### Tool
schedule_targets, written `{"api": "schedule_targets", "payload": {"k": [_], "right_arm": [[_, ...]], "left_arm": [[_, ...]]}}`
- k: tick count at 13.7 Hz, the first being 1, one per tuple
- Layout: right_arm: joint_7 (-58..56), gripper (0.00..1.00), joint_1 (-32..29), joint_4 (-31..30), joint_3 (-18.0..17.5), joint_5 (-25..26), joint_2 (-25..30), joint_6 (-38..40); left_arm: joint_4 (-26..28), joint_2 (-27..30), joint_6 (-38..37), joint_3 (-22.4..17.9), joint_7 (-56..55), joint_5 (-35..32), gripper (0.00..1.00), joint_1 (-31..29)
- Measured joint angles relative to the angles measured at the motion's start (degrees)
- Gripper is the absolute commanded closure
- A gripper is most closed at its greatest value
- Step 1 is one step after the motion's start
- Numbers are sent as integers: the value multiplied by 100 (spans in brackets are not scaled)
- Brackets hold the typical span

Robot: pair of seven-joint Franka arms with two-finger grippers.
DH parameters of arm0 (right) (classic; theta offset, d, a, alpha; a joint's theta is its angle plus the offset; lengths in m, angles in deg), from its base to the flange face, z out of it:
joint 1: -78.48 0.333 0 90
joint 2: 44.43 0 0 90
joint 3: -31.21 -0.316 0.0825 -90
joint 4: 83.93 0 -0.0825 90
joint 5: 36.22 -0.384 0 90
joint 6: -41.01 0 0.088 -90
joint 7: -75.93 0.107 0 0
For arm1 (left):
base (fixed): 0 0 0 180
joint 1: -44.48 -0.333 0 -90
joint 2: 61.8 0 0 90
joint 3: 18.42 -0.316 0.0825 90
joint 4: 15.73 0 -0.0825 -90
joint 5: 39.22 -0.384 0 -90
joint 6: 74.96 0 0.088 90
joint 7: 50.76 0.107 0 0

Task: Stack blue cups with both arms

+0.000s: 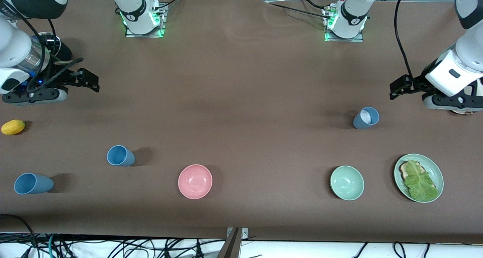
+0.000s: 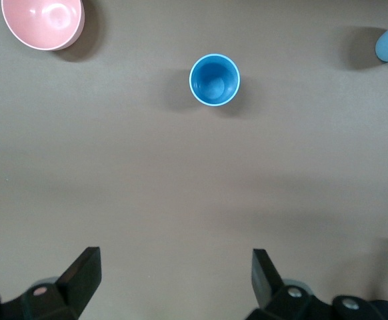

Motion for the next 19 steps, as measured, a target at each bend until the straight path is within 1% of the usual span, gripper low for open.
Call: {"api": "schedule_targets", "payload": {"k": [5,9,19], "right_arm": [[-1,0,6,32,-12,-7,-3,3],[-3,0,6,84,-12,-7,-50,4],[-3,0,6,84,-12,-7,-135,21]], "left_arm": [[5,-19,0,-45,0,0,0,-11],[11,-32,0,-81,0,0,0,-142],[33,-114,-28,-84,0,0,0,-147]]}}
